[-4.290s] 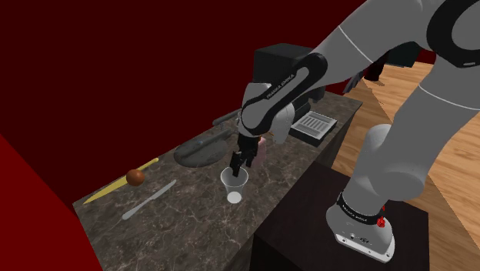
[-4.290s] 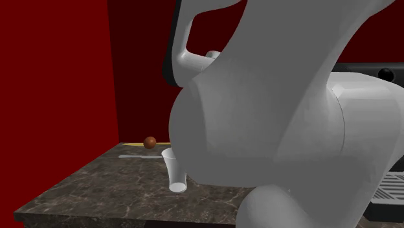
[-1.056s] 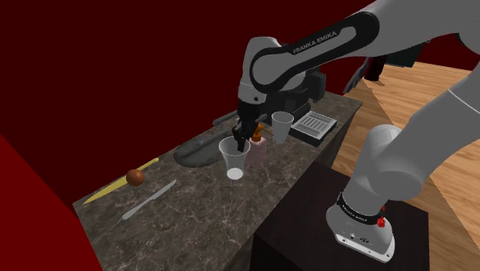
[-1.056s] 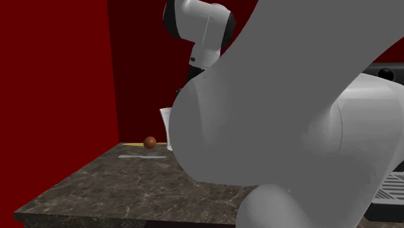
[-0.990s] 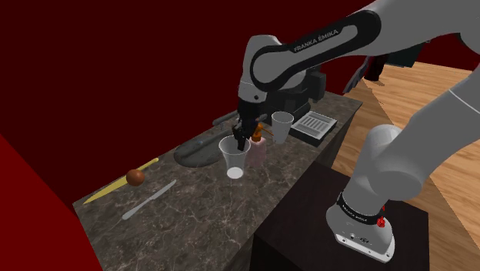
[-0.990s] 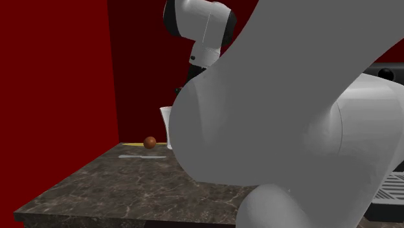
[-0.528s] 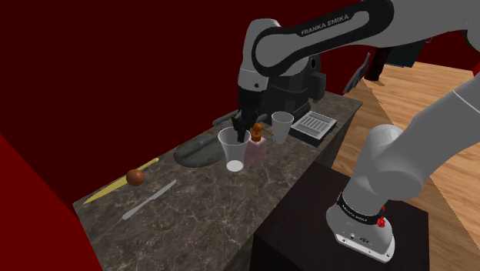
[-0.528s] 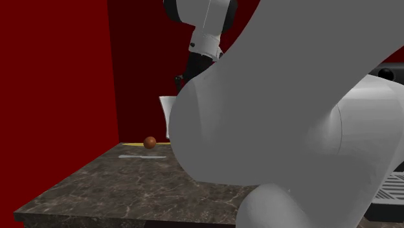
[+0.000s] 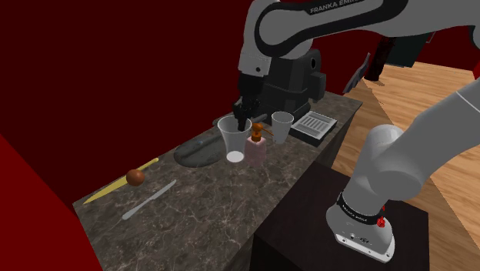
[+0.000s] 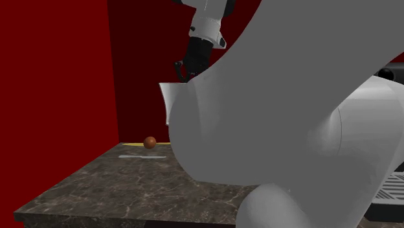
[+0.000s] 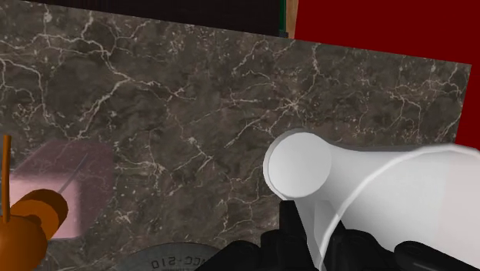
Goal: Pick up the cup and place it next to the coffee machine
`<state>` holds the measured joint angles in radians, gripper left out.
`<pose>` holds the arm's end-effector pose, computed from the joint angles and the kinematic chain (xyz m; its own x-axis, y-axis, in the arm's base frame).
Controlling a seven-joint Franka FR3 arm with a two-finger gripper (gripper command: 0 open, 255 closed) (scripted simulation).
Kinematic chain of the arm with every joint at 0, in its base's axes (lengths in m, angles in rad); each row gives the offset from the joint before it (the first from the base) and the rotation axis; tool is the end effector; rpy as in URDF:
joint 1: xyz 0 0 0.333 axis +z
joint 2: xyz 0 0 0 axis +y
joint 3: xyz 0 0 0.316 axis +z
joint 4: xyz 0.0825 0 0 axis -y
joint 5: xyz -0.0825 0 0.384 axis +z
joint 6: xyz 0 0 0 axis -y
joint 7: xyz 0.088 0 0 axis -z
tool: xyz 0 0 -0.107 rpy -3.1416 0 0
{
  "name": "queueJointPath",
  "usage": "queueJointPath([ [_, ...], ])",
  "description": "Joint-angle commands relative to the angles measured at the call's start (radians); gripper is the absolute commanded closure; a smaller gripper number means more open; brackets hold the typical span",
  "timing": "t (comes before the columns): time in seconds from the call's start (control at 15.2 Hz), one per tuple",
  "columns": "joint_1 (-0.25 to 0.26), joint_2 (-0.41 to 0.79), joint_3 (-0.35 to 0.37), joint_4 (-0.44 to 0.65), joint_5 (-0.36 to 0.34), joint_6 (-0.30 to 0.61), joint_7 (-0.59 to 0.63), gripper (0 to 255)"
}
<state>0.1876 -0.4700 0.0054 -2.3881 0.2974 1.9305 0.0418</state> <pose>0.3984 0.0987 0.4959 0.9987 0.0488 -0.0133 0.0434 -0.9611 -0.2729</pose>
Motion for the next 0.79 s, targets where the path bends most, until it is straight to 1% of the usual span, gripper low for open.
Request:
queueJointPath([
  [0.0,0.0,-0.003,0.0,0.022,-0.003,-0.025,0.008,255],
  [0.73,-0.002,-0.011,-0.006,0.162,-0.017,-0.168,0.044,255],
])
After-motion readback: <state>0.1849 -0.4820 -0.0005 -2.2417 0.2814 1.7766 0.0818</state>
